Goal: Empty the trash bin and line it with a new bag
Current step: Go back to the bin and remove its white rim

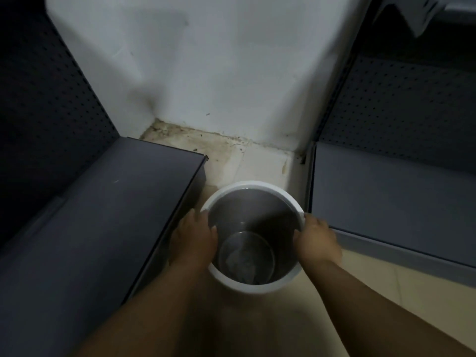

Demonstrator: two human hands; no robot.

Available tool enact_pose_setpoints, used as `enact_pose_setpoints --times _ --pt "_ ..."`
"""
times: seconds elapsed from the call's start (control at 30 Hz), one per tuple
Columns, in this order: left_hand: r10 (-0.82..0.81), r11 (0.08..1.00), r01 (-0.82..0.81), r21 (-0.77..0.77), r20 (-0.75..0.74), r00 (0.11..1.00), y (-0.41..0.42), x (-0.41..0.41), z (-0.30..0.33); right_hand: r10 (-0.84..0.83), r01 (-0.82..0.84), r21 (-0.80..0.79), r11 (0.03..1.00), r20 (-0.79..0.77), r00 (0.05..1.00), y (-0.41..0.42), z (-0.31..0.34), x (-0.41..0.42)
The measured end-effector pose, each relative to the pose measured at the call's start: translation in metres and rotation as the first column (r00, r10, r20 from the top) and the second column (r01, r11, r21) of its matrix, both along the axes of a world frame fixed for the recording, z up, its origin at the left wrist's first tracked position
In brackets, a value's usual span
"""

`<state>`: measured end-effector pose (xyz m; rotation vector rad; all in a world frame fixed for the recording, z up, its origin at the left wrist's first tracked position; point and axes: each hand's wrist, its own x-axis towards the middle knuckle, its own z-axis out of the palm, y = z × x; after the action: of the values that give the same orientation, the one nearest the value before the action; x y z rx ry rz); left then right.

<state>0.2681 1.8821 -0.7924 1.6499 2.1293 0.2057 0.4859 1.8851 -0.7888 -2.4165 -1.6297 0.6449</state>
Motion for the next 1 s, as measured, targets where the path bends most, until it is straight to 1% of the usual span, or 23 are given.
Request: enact_pose_setpoints --times 0.07,0.13,0.23,0.33,0.47,0.63,0.83,1.0 --pt "0.034 0.999 -0.033 0.036 -0.012 0.999 0.011 -0.001 -0.011 -0.035 0.036 0.041 0.999 -0.031 0.999 0.007 -0.014 0.002" --pt "0.092 0.995 -0.092 0.032 -0.001 0.996 0.017 0.000 -0.018 -0.067 0.070 0.053 0.996 -0.064 0.996 0.012 -0.024 0.004" --pt "0.168 0.985 -0.169 0.030 0.009 0.986 0.020 0.005 -0.024 -0.115 0.121 0.039 0.992 -0.117 0.986 0.014 -0.031 0.011" --pt "0.187 0.981 -0.187 0.045 0.007 0.982 0.021 0.006 -0.026 -0.114 0.118 0.015 0.993 -0.157 0.981 0.014 -0.031 0.015" --pt "0.154 0.987 -0.154 0.045 0.004 0.988 0.023 0.004 -0.026 -0.078 0.081 0.019 0.997 -0.120 0.990 0.016 -0.024 0.018" --pt "0.157 0.987 -0.156 0.031 -0.028 0.987 0.026 0.001 -0.026 -0.060 0.063 0.027 0.998 -0.089 0.994 0.018 -0.021 0.020" --pt "0.160 0.987 -0.160 0.022 0.022 0.987 0.027 0.000 -0.022 -0.043 0.045 0.045 0.998 -0.055 0.998 0.022 -0.018 0.020" --pt "0.196 0.977 -0.201 0.074 0.070 0.978 0.025 0.004 -0.017 -0.051 0.056 0.062 0.997 -0.076 0.996 0.023 -0.018 0.022"
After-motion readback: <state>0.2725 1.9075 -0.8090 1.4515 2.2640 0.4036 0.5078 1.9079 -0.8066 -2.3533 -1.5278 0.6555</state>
